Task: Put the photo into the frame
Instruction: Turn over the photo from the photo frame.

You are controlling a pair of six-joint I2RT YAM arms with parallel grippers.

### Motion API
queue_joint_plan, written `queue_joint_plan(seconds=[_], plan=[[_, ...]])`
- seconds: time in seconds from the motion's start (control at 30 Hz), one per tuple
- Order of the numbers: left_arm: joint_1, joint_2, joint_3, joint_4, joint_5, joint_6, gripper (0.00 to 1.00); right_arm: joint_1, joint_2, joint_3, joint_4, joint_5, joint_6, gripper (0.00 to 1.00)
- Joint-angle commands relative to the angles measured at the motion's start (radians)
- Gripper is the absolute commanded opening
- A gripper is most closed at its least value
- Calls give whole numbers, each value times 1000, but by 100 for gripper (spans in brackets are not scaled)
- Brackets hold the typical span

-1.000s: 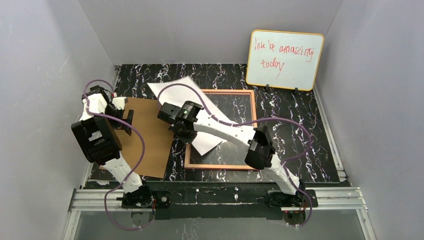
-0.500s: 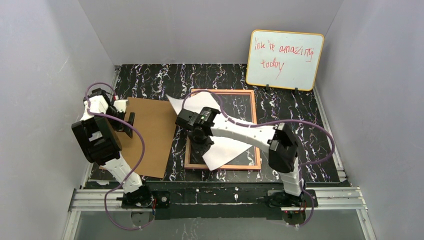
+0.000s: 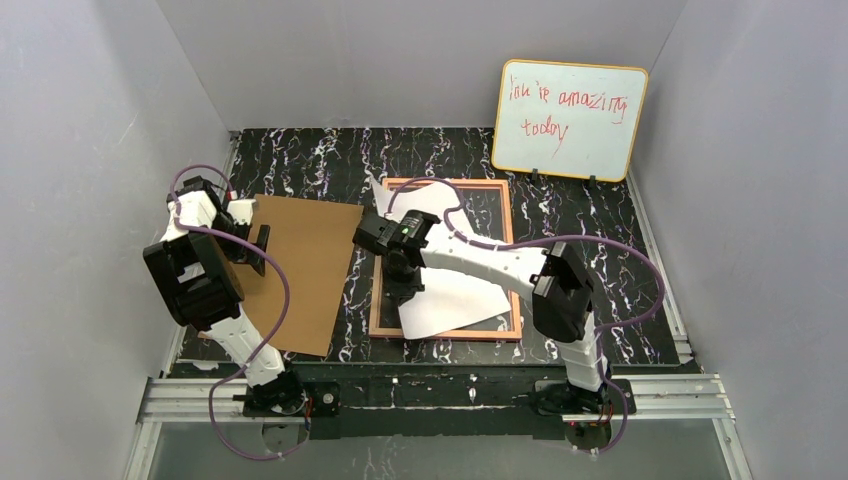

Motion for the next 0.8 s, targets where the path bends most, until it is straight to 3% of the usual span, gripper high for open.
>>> queue_joint_plan(seconds=[0.0, 0.5, 0.77], plan=[[-4, -34, 13, -23, 23, 11, 96, -37, 3, 27, -54, 122, 128, 1], [-3, -27, 17, -30, 19, 24, 95, -57, 0, -47, 83, 52, 359, 1], [-3, -34, 3, -24, 22, 26, 94, -72, 29, 28, 52, 75, 350, 1]])
